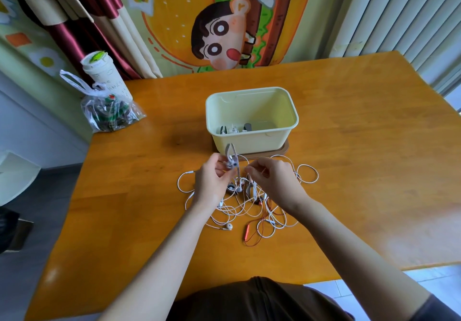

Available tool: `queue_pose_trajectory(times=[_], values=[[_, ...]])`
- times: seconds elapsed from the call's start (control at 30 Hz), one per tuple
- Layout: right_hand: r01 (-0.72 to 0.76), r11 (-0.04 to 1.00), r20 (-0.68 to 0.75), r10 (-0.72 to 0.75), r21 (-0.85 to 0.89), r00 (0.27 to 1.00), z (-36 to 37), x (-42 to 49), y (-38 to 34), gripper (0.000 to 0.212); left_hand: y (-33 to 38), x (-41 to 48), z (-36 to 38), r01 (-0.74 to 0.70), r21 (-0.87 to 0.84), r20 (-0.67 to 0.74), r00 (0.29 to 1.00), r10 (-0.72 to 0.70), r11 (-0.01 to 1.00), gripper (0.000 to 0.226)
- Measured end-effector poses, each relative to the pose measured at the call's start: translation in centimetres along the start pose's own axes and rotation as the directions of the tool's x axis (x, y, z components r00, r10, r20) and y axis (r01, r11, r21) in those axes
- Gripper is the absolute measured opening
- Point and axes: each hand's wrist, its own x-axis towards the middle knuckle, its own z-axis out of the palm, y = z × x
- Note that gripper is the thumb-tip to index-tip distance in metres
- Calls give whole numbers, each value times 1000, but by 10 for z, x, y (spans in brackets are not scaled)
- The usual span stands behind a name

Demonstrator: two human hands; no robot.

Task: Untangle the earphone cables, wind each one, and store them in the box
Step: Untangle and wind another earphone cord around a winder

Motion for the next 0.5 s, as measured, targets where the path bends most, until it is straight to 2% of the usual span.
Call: queue_pose_trajectory(times=[0.07,0.2,0.37,0.5], values=[[35,997,4,-35,-72,999,-4,3,2,12,1,-3,-3,-75,155,63,996,66,985,17],[73,992,22,-72,-98,997,-14,9,4,17,-1,-5,-5,-133,293,180,980,82,947,20],[45,996,-6,-45,-73,999,-22,20,8,17,-2,-9,-6,-203,270,294,948,120,941,26],[-38,999,-37,39,25,999,-23,21,14,14,1,-10,-7,-219,217,319,937,143,951,29]])
